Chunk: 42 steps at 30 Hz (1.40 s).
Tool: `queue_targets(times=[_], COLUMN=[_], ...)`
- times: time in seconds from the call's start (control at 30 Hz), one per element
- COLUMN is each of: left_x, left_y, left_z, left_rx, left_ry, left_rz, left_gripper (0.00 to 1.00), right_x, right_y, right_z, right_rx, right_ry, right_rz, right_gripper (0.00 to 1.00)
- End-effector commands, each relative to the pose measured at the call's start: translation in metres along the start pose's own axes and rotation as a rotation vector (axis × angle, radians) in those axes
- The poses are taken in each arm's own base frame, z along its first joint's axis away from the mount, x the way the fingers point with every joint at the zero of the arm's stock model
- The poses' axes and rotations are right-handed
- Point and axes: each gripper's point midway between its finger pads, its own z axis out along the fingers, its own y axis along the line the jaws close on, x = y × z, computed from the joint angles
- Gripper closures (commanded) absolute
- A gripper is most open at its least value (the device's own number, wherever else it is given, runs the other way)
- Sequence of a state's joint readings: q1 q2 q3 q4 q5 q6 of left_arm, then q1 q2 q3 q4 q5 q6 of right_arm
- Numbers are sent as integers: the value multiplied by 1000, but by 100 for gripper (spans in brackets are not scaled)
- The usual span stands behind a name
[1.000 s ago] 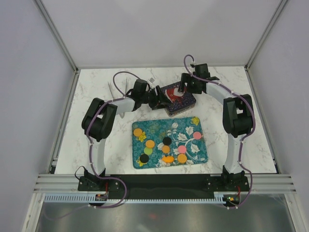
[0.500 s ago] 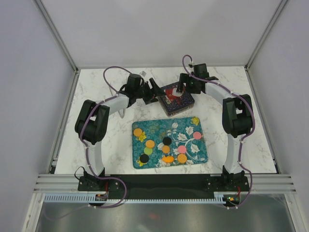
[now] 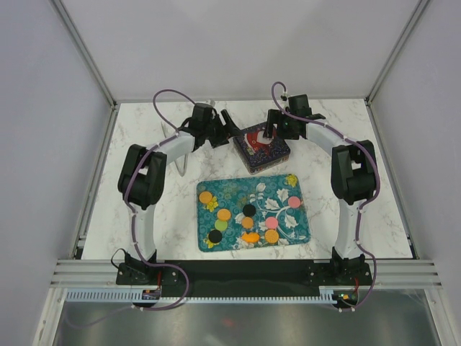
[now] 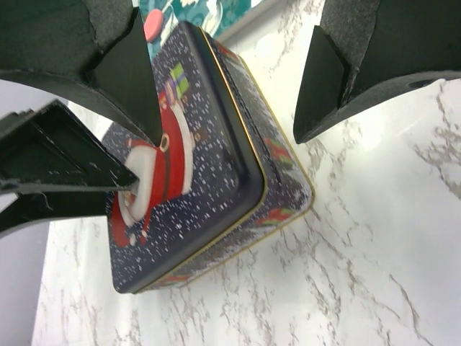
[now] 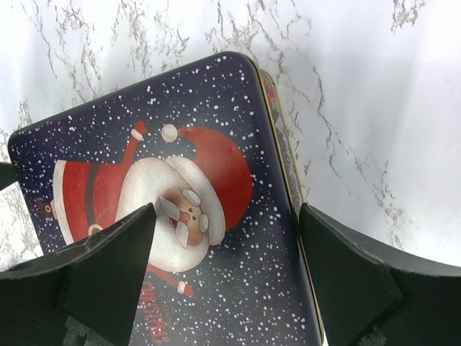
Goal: Pack the cookies
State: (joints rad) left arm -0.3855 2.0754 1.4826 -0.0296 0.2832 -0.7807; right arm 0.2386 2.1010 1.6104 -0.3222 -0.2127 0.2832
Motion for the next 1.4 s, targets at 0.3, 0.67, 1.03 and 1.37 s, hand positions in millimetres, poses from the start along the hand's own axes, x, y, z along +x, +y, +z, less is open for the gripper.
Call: queue_targets(times=[0.3,0.67,1.03,1.37], left_x=[-26,12,66,105], left_y=[27,65,78,67], left_z=[30,43,33,20], left_rx=[-105,-191,-245,-210], left_ry=[-68,-4,36,56], left_rz=[50,11,-73,-122], left_gripper=[25,57,73,85], right_x=[-6,-3,-6,-15], right_y=[9,18,30,39], right_z=[8,11,21,26], right_rx=[-37,-29,-21,-31], right_ry=[-8,-8,-1,-17], right_rz=[-45,-74,-112,-143], right_gripper=[11,11,10,10])
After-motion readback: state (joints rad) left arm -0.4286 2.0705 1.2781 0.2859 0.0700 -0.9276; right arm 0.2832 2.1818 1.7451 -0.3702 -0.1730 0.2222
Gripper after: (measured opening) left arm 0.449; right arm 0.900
